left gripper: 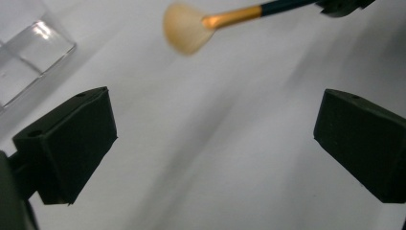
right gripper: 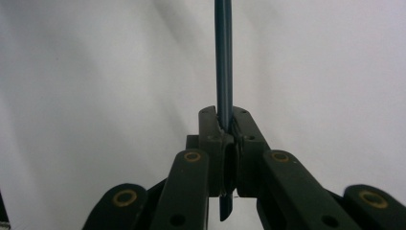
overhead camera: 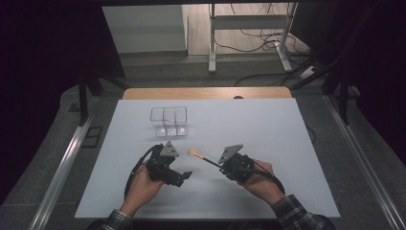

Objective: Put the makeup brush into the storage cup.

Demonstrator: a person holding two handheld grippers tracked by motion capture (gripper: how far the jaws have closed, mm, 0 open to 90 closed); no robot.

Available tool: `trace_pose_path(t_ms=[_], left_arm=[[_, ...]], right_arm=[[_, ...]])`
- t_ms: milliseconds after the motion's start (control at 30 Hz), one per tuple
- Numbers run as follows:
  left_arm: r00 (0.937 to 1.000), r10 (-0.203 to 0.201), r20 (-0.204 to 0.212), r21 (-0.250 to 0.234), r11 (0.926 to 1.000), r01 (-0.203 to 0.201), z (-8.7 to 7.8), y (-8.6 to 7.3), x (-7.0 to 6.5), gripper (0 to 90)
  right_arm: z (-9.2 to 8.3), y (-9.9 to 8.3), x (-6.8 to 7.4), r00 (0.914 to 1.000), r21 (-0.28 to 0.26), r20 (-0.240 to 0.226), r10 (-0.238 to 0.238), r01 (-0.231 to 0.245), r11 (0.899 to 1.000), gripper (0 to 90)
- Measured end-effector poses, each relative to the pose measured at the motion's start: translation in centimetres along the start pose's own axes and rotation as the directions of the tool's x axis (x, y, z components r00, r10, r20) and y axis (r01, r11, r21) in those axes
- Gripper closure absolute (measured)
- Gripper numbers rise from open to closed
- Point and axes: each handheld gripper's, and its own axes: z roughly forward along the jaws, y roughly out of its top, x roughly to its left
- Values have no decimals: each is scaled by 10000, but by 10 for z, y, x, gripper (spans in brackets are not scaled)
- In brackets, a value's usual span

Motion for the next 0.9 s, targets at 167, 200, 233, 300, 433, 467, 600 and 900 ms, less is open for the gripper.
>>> trace_pose_path(t_ms=[167,200,233,300,433,467,600,900], left_arm=[[9978,-666,-16,-244,9975,665,-3,-5,10,2],[9978,-666,-16,-244,9975,665,-3,-5,10,3],[9966,-820,-11,-228,9964,819,-3,-7,11,3],[9935,-1129,132,-200,9934,1132,-3,-10,16,9],[9822,-1680,846,-497,9838,1725,-4,-13,23,17],[9786,-1759,1069,-604,9813,1830,-4,-14,24,17],[9679,-2022,1496,-848,9726,2163,-3,-15,26,16],[9372,-2646,2273,-974,9514,2922,-8,-9,28,42]], right_arm=[[-6,-2,-3,9992,-470,346,207,-191,9987,854],[-6,-2,-3,9992,-470,346,207,-191,9987,854],[-6,-2,-3,9988,-539,412,249,-227,9983,854],[-8,-2,-3,9980,-690,525,359,-322,9971,853],[-10,-2,-3,9973,-908,611,407,-351,9953,854],[-10,-2,-3,9972,-984,625,405,-342,9946,854],[-11,-2,-2,9966,-1121,711,425,-344,9931,854],[-12,0,2,9956,-1708,670,652,-529,9839,853]])
